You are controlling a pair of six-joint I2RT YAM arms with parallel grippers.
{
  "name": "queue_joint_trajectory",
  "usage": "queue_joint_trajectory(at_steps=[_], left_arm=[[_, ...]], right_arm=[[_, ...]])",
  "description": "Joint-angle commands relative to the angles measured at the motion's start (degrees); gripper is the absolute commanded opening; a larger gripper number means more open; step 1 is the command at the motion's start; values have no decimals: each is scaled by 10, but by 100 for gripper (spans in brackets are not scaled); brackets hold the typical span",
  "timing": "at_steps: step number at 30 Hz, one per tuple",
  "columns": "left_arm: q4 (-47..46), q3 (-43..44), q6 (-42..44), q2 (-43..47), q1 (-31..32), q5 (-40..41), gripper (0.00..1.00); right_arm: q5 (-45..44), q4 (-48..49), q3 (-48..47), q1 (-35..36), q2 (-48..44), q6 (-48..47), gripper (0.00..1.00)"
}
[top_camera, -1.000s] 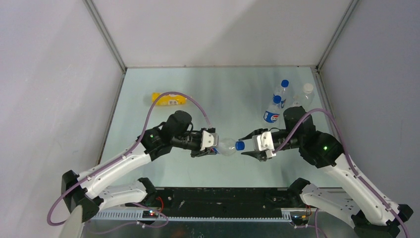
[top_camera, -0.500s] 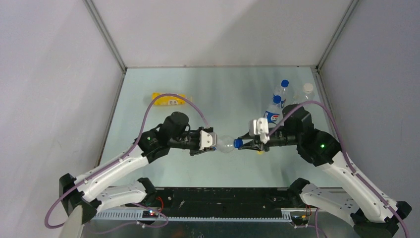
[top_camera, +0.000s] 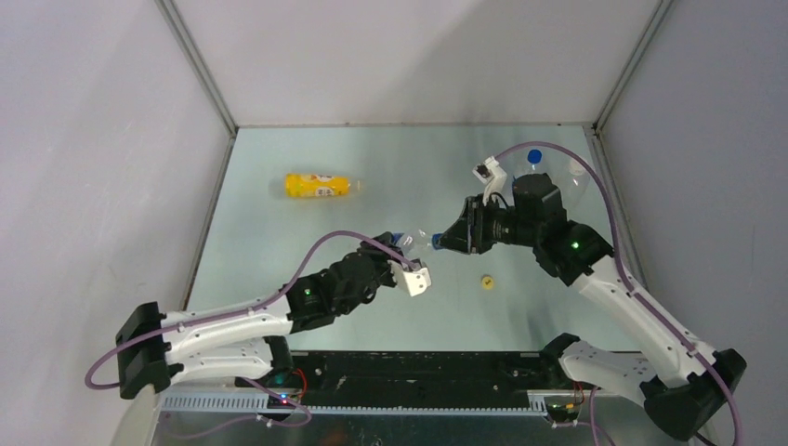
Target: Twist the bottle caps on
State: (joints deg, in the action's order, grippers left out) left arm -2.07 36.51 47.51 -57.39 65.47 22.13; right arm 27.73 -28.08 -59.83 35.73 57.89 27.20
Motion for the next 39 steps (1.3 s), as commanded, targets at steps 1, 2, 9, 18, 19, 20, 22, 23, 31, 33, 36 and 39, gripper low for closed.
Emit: queue_joint_trajectory(at_steps=[1, 2, 9, 18, 19, 20, 22, 23, 31, 33, 36, 39], left_arm=[[-114, 17, 66, -7, 33, 43, 1], [-97, 19, 46, -3, 27, 34, 1], [42, 36, -67, 24, -50, -125, 0], [197, 106, -159, 7, -172, -470, 0], [207, 113, -165, -5, -185, -518, 0], [225, 127, -167, -12, -191, -538, 0], [254, 149, -164, -32, -199, -584, 0], [263, 156, -160, -44, -202, -605, 0], [355, 214, -121, -93, -204, -647, 1], [358, 219, -117, -95, -203, -649, 2], [365, 226, -112, -99, -203, -651, 2], [372, 231, -108, -102, -204, -650, 2]], right_arm=[[-19, 84, -6, -3, 19, 101, 7], [-18, 85, -7, -2, 16, 59, 17], [9, 72, -7, -2, -45, -148, 59], [172, -50, -7, -4, -118, -513, 67], [177, -66, -7, -3, -125, -577, 67], [181, -89, -7, -3, -127, -603, 67], [180, -113, -6, -3, -133, -660, 66], [180, -119, -6, -3, -133, -687, 65], [213, -115, -7, 5, -118, -719, 61], [208, -110, -6, 11, -111, -722, 61], [202, -102, -7, 18, -100, -724, 60], [204, -94, -7, 21, -94, -724, 59]])
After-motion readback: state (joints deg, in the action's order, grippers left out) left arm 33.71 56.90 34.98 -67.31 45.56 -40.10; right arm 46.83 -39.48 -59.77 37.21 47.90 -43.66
